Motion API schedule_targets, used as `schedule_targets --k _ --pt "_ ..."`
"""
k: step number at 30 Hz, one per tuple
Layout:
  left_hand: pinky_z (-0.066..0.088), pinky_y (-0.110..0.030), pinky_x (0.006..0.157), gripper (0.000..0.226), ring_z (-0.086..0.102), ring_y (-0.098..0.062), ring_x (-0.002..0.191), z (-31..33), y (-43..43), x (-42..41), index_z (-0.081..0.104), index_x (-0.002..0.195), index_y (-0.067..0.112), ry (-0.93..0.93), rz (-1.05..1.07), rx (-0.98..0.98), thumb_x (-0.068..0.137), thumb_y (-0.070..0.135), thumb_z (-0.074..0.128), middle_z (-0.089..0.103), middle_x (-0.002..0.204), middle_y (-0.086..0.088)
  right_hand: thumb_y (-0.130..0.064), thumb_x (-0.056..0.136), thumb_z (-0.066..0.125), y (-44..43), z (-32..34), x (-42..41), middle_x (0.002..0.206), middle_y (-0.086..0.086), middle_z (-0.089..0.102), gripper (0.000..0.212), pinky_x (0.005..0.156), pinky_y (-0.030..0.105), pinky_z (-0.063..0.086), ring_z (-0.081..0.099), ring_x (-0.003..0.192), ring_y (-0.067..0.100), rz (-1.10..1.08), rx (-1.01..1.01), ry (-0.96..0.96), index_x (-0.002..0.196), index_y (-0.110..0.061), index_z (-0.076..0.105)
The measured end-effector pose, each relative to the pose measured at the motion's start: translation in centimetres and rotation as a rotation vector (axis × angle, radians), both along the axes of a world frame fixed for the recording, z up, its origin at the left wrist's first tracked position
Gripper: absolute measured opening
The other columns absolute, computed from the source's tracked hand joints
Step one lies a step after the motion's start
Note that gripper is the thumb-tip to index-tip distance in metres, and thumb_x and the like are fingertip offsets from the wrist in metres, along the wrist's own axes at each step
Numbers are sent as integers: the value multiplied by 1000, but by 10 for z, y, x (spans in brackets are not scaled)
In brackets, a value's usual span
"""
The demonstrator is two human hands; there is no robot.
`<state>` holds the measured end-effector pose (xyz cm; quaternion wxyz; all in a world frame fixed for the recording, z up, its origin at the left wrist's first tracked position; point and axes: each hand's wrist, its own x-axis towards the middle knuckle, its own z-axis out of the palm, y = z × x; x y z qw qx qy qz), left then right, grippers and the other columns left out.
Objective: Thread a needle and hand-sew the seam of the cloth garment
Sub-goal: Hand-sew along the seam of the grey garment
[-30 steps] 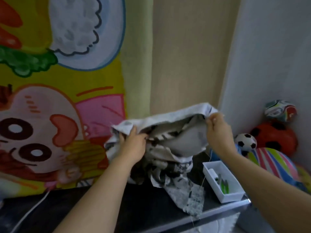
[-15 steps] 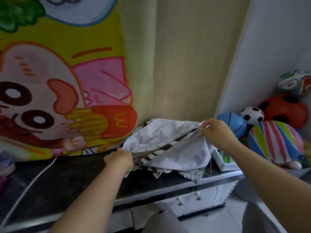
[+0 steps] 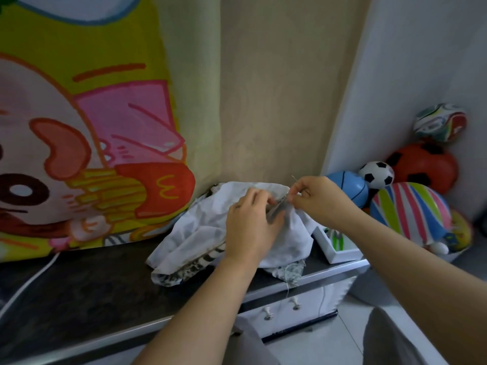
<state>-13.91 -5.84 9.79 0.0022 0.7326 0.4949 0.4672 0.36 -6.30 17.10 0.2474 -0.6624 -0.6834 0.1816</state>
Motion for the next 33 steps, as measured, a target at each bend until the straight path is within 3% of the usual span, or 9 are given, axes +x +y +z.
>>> schedule_targets --k 6,9,12,15,18,21,27,31,33 --pt "40 -24 55 9 53 -10 64 -3 3 1 64 77 16 -90 -55 -13 78 14 73 62 81 5 -23 90 60 1 -3 8 51 -7 41 8 42 15 28 33 42 7 23 -13 24 84 -18 63" --pt "49 -23 59 6 58 -7 72 -5 5 1 69 81 17 -102 -108 -18 81 23 69 65 84 7 -24 89 62 0 -4 12 50 -8 39 8 43 16 27 30 41 6 55 -19 56 82 -19 63" --pt "53 -28 63 24 61 -8 73 -6 5 5 70 82 17 -108 -165 -58 83 36 57 66 86 7 -24 88 64 0 -5 14 49 -6 37 9 43 17 25 27 40 6 84 -28 75 80 -19 64" --pt "52 -32 65 15 61 -9 73 -7 7 6 69 79 13 -138 -208 -117 84 26 65 66 81 5 -25 86 65 0 -4 17 51 -3 35 10 47 22 26 28 45 10 120 -44 82 78 -20 63" --pt "49 -23 67 10 60 -8 75 -1 10 2 68 75 9 -192 -261 -173 81 15 74 64 75 6 -27 86 66 0 -1 23 54 -4 39 9 49 20 30 33 48 10 167 -62 38 82 -19 65" --pt "48 -16 71 11 60 -6 77 9 12 -3 68 74 10 -180 -322 -226 79 15 76 64 74 7 -27 87 65 0 1 27 56 -4 40 8 50 19 30 35 50 9 191 -55 7 84 -19 65" --pt "48 -16 71 17 60 -4 74 17 11 -5 61 73 20 -176 -317 -324 80 17 76 64 72 9 -22 87 64 -2 -8 28 52 -4 34 7 49 23 26 29 46 8 175 -2 95 81 -20 63" --pt "41 -8 69 17 57 0 74 19 12 -5 66 98 26 -144 -320 -384 83 21 73 59 74 13 -23 90 61 -5 -11 27 56 -4 41 7 44 14 30 36 42 6 149 42 15 84 -20 62" --pt "40 -8 72 15 56 3 76 21 13 -4 71 101 21 -115 -357 -357 87 18 69 58 78 16 -21 92 58 -6 -9 25 63 1 52 5 44 8 35 46 43 -4 143 72 -8 90 -17 61"
